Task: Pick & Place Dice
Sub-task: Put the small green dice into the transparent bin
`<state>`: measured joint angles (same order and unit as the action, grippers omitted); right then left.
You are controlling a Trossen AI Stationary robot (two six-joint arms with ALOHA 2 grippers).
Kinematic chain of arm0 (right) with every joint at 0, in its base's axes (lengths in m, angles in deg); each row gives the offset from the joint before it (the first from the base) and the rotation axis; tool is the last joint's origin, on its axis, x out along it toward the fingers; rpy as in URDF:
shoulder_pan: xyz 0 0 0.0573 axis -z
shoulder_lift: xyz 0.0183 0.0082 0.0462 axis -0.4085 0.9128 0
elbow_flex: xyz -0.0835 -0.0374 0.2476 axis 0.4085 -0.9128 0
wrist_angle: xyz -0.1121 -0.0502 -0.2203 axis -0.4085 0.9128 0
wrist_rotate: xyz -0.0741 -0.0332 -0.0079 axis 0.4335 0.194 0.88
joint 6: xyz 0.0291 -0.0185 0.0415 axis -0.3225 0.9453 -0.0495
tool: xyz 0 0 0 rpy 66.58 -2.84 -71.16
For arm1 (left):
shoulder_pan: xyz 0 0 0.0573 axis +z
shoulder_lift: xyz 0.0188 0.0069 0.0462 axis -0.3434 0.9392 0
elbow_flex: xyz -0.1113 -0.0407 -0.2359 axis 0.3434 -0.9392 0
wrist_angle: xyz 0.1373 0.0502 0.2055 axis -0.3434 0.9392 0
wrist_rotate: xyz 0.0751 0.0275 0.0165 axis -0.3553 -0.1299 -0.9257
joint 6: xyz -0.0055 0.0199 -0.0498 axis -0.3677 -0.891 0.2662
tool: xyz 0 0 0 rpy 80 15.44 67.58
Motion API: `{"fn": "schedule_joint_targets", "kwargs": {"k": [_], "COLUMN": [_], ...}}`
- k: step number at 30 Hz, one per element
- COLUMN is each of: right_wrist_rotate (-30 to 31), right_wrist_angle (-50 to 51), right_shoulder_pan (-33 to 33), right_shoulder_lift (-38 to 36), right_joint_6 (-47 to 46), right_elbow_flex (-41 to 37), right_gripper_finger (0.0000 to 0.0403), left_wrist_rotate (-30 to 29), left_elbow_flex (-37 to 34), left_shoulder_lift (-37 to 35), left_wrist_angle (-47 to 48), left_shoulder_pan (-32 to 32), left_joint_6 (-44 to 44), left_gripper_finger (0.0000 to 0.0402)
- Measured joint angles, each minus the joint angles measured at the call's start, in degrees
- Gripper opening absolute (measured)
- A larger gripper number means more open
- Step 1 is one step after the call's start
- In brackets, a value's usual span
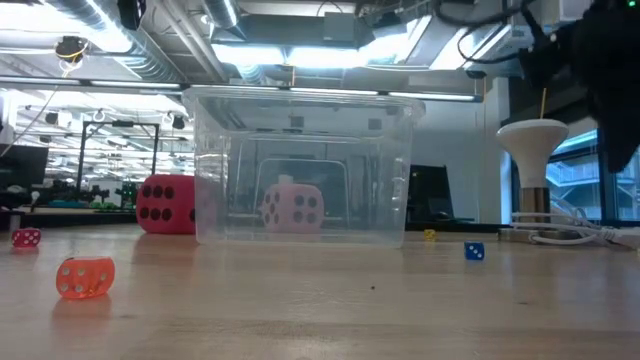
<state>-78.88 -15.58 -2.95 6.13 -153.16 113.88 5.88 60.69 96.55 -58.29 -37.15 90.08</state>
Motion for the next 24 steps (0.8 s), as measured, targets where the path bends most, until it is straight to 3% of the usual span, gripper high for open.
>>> {"fn": "schedule_joint_targets", "kwargs": {"k": [6, 16, 24], "right_wrist_rotate": [-0.51, -1.09, -2.46], "right_wrist_angle": [0.01, -4.85, -6.89], "right_shoulder_pan": [-0.17, -0.56, -2.13], "right_shoulder_lift": [6.02, 15.43, 18.86], "right_joint_6": [-0.86, 15.71, 21.21], "right_elbow_flex": [-0.02, -0.02, -0.12], "right_gripper_finger": [0.0316, 0.0316, 0.0316], "left_wrist_rotate": [0.28, 1.51, 2.01], "left_elbow_flex": [-0.02, -0.02, -0.02], "left_shoulder_lift": [0.00, 0.00, 0.00], "left_wrist_angle": [0.00, 0.02, 0.00], "left_shoulder_pan": [0.00, -0.02, -0.02], "left_joint_6": [-0.02, 0.07, 0.94], "left_gripper_finger": [0.0077, 0.0077, 0.0077]}}
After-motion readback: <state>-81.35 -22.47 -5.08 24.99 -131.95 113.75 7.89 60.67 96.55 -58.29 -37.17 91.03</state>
